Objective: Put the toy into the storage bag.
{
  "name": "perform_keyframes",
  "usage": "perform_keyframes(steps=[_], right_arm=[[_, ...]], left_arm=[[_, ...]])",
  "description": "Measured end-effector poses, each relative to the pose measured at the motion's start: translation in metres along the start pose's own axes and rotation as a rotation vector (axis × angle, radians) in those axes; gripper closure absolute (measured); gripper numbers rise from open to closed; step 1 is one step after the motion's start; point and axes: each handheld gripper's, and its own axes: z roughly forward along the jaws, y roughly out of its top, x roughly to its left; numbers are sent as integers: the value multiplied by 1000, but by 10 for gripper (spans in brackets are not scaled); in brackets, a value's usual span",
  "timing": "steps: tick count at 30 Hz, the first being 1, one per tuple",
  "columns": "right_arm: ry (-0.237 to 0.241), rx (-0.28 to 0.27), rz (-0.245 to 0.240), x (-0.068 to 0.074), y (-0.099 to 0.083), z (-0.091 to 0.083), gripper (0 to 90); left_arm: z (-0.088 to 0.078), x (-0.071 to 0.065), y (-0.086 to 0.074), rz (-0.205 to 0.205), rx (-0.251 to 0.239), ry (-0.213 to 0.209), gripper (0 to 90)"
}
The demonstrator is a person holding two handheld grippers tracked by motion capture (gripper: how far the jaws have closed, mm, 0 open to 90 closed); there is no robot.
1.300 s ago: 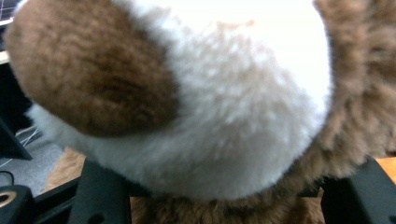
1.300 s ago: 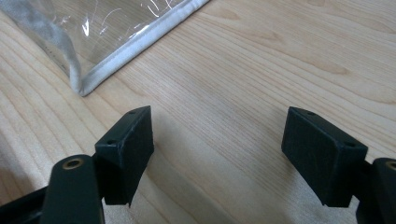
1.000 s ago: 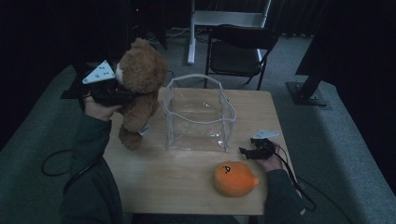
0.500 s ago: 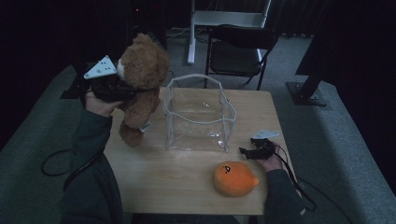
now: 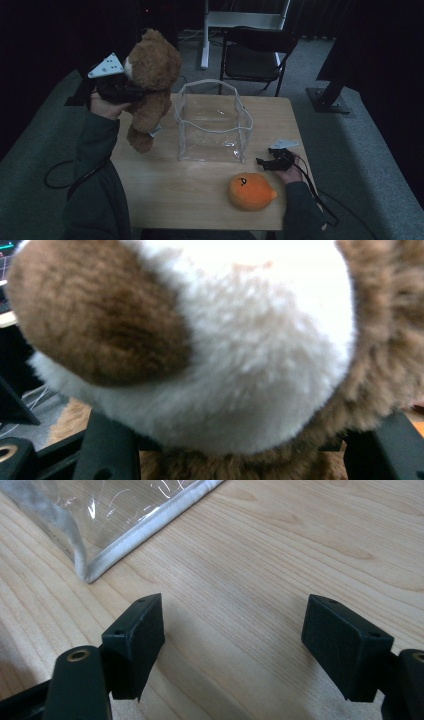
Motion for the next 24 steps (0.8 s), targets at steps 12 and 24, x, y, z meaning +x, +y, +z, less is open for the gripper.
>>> perform_keyframes(steps=[12, 24], right_arm=[[0, 0, 0, 0, 0, 0, 242], [-1, 1, -2, 0, 0, 0, 242]], left_arm=[[5, 1, 10, 11, -4, -10, 404], [17, 1, 19, 21, 1, -23, 403]])
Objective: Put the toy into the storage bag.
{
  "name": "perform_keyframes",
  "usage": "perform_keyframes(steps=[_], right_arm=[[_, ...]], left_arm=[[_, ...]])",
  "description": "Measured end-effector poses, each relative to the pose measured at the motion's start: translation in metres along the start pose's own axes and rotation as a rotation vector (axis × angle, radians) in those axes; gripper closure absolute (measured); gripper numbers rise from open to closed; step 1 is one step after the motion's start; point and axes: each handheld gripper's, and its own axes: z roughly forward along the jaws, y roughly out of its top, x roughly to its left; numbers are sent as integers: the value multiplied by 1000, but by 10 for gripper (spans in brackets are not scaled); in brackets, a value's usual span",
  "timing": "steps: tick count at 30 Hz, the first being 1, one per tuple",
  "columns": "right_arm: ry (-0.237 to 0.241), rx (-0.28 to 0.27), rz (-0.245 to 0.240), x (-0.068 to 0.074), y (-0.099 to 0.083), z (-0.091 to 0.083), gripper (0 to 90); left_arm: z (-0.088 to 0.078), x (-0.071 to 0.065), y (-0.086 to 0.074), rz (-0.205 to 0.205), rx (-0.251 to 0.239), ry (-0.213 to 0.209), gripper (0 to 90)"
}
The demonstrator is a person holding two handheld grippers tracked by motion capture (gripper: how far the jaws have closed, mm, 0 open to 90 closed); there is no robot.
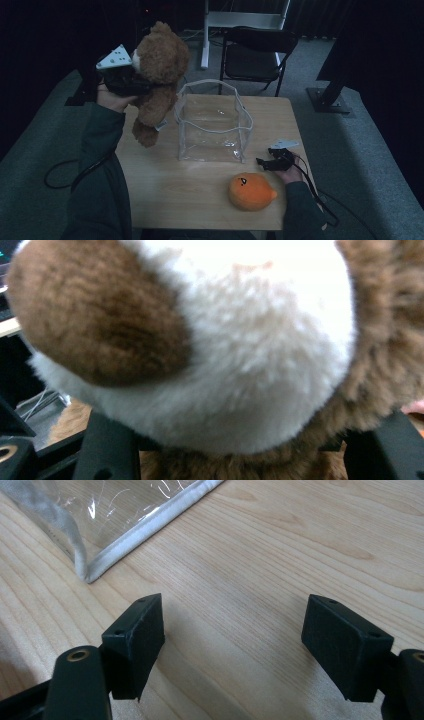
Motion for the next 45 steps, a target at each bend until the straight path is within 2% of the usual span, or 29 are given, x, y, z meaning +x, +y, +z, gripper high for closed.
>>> perform_keyframes(steps=[6, 19, 45], right_arm=[[1, -1, 3, 0, 0, 0, 242], [1, -1, 4, 0, 0, 0, 242], [0, -1, 3, 0, 0, 0, 242]], left_arm=[[6, 2, 5, -7, 5, -9, 403], [20, 2, 21, 6, 19, -25, 404], [35, 7, 30, -10, 22, -32, 404]])
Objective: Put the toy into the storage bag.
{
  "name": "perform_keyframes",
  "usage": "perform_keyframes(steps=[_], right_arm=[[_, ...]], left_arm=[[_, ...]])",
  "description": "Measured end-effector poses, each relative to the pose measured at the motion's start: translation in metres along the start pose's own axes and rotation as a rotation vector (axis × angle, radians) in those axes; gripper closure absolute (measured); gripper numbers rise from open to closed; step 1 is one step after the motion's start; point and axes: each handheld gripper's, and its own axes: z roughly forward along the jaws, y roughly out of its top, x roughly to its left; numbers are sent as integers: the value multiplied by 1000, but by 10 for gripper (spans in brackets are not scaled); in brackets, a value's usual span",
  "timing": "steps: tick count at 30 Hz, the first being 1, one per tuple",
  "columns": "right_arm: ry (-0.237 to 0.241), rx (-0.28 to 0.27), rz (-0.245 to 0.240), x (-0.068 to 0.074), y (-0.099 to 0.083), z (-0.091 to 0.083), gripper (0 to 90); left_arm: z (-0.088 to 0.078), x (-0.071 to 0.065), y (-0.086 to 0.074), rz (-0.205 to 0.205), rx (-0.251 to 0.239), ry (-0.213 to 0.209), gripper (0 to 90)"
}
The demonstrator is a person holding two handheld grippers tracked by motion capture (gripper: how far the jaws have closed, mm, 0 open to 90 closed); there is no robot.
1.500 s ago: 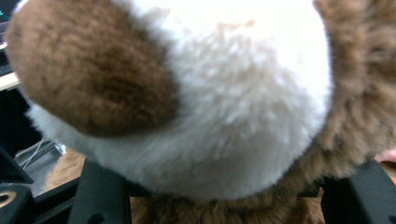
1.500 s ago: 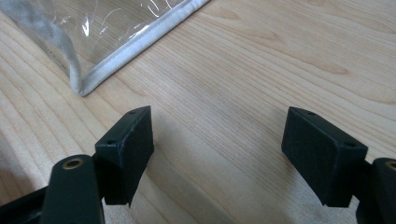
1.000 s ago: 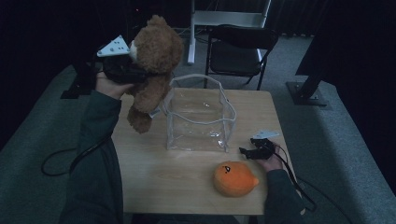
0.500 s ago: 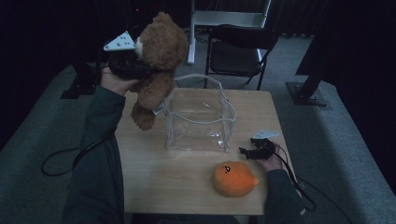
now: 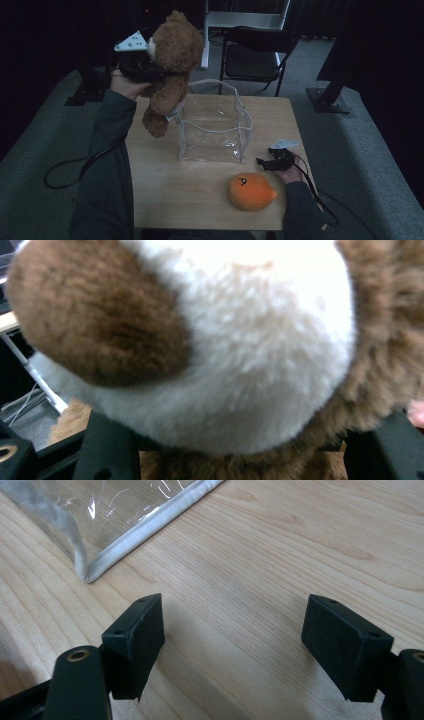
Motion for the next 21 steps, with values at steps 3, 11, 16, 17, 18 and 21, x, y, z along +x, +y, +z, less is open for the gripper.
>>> perform_keyframes(steps=[3, 11, 16, 17, 18, 21], right_arm=[[0, 0, 1, 0, 0, 0, 241], [0, 0, 1, 0, 0, 0, 242], [0, 0, 1, 0, 0, 0, 242], [0, 0, 1, 0, 0, 0, 242], [0, 0, 1, 0, 0, 0, 242], [0, 0, 1, 0, 0, 0, 242]], left_arm=[[1, 0, 2, -1, -2, 1, 404], [3, 0, 7, 4, -6, 1, 404], [6, -1, 10, 2, -9, 2, 403], [6, -2, 11, 0, -10, 3, 404], [6, -2, 11, 0, -10, 3, 404], [9, -3, 14, -1, -8, 8, 404]])
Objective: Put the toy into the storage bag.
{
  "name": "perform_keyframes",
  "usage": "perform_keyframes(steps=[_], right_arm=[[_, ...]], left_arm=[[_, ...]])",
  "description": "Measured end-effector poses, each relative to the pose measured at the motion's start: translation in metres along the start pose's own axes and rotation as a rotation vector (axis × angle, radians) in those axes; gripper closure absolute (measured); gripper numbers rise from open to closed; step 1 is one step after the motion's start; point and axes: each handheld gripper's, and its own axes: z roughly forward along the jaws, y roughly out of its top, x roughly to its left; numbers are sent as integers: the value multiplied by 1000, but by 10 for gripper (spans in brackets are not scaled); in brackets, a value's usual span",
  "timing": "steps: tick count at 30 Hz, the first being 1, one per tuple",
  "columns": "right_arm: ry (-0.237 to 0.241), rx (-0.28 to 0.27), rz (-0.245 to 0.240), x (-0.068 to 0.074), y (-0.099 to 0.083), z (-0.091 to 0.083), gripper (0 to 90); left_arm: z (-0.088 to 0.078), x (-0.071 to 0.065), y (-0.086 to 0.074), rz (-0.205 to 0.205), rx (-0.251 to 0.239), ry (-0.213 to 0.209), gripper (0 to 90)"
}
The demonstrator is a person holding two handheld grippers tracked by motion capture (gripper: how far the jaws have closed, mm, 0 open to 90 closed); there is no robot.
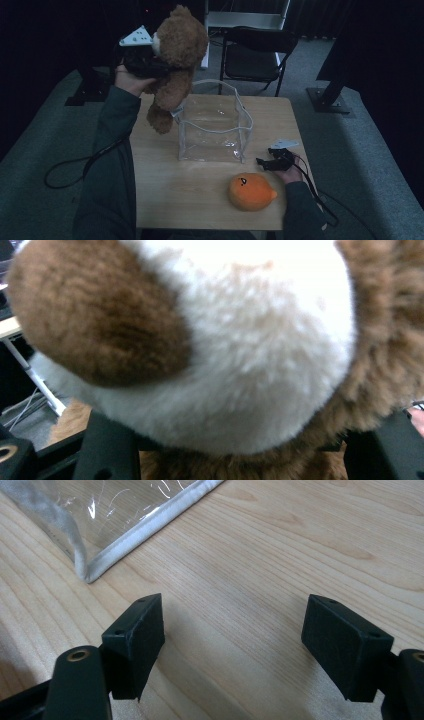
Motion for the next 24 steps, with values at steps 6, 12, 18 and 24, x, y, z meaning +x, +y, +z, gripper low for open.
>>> perform_keyframes(steps=[6, 12, 18, 24], right_arm=[[0, 0, -1, 0, 0, 0, 242], [0, 0, 0, 0, 0, 0, 242], [0, 0, 0, 0, 0, 0, 242], [0, 0, 0, 0, 0, 0, 242]], left_arm=[[1, -1, 3, -13, -12, 1, 404], [2, -2, 6, -23, -16, 12, 404], [6, -3, 8, -34, -27, 20, 403], [12, -3, 8, -54, -41, 30, 403]])
